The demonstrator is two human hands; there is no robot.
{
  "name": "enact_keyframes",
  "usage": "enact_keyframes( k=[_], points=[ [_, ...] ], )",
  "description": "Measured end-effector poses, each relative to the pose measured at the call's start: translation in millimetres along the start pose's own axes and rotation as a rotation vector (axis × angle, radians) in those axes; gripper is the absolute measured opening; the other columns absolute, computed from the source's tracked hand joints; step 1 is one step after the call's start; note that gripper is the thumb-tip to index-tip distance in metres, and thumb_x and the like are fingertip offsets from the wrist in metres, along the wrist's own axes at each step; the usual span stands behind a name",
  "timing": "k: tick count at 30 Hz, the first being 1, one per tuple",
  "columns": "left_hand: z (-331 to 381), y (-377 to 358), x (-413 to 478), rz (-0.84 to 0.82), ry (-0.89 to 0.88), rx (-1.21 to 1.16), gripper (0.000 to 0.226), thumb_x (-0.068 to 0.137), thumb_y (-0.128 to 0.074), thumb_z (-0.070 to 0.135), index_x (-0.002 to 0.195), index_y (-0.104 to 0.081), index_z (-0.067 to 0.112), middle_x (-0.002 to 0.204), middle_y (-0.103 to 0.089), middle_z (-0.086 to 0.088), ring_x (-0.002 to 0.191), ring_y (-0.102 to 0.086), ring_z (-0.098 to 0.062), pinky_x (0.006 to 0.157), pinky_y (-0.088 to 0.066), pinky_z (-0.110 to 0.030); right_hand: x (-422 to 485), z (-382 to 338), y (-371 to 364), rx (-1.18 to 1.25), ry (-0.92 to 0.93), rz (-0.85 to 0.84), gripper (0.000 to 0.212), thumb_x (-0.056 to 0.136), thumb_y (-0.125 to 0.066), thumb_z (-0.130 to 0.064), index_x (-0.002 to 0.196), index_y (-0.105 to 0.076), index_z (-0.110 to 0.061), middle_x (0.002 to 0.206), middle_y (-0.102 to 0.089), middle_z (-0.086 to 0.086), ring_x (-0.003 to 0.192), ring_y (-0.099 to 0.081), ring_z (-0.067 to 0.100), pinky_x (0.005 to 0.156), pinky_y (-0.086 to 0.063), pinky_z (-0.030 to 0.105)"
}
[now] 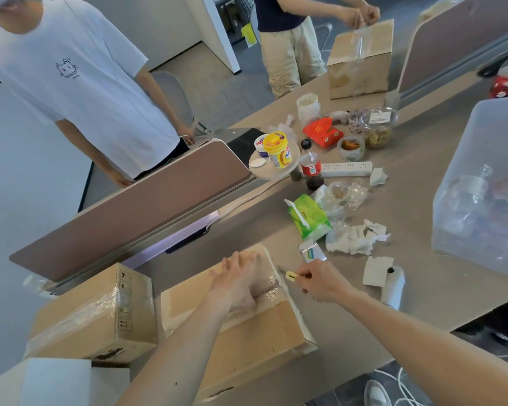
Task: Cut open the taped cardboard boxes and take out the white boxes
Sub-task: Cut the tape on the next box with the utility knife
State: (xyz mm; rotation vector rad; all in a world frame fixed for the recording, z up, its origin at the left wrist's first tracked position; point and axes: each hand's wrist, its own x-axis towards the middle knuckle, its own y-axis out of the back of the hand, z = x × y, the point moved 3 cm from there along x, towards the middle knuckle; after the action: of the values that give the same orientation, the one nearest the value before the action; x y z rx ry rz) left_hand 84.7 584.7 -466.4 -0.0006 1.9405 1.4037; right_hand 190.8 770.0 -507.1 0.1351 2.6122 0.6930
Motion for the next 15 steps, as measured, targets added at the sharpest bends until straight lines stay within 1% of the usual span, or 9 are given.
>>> enact_keyframes(
  k=[2,4,6,9,13,15],
  points=[
    [0,2,1,0.03,-0.013,0.032,0.097,0.066,-0.07,0.029,0.134,-0.002,0.034,0.146,-0.024,-0.012,0.142,-0.023,-0.046,0.106,-0.038,-0.059,0,1,-2,0.043,-0.012,-0.024,0.027,0.091,-0.054,-0.019,0.071,-0.067,-0.007,0.071,-0.069,0.008,0.049,-0.05,0.014,0.053,-0.048,0.032],
    [-3,2,2,0.078,-0.029,0.017,0.088,0.064,-0.068,0.033,0.129,-0.009,0.031,0.134,-0.033,-0.009,0.133,-0.034,-0.042,0.1,-0.045,-0.051,-1,0,-5,0.066,-0.015,-0.031,0.031,0.093,-0.054,-0.017,0.065,-0.064,-0.009,0.065,-0.065,0.004,0.046,-0.049,0.012,0.048,-0.044,0.026],
    [-4,2,1,0.112,-0.045,-0.028,0.079,0.065,-0.065,0.032,0.126,-0.014,0.03,0.126,-0.035,-0.006,0.128,-0.038,-0.039,0.097,-0.047,-0.046,0,0,-7,0.091,-0.018,-0.028,0.031,0.093,-0.053,-0.016,0.067,-0.065,-0.007,0.062,-0.063,-0.002,0.043,-0.047,0.007,0.047,-0.041,0.022],
    [-5,2,1,0.125,-0.057,-0.052,0.079,0.065,-0.063,0.032,0.128,-0.015,0.03,0.123,-0.035,-0.006,0.124,-0.04,-0.037,0.096,-0.047,-0.042,3,-1,-12,0.129,-0.029,-0.04,0.028,0.094,-0.052,-0.016,0.078,-0.068,0.001,0.062,-0.065,-0.005,0.036,-0.044,0.0,0.046,-0.041,0.02],
    [-5,8,1,0.1,-0.07,-0.059,0.086,0.061,-0.062,0.029,0.133,-0.015,0.031,0.124,-0.037,-0.007,0.121,-0.043,-0.035,0.094,-0.048,-0.04,3,-1,-16,0.143,-0.036,-0.056,0.028,0.096,-0.052,-0.016,0.084,-0.069,0.003,0.064,-0.066,-0.006,0.037,-0.046,-0.003,0.046,-0.039,0.017],
    [-5,9,0,0.093,-0.074,-0.054,0.084,0.062,-0.062,0.029,0.132,-0.014,0.032,0.125,-0.037,-0.007,0.121,-0.043,-0.035,0.093,-0.048,-0.041,4,-1,-16,0.151,-0.037,-0.051,0.028,0.096,-0.052,-0.016,0.085,-0.069,0.003,0.065,-0.066,-0.006,0.037,-0.046,-0.004,0.045,-0.038,0.015]
  ],
)
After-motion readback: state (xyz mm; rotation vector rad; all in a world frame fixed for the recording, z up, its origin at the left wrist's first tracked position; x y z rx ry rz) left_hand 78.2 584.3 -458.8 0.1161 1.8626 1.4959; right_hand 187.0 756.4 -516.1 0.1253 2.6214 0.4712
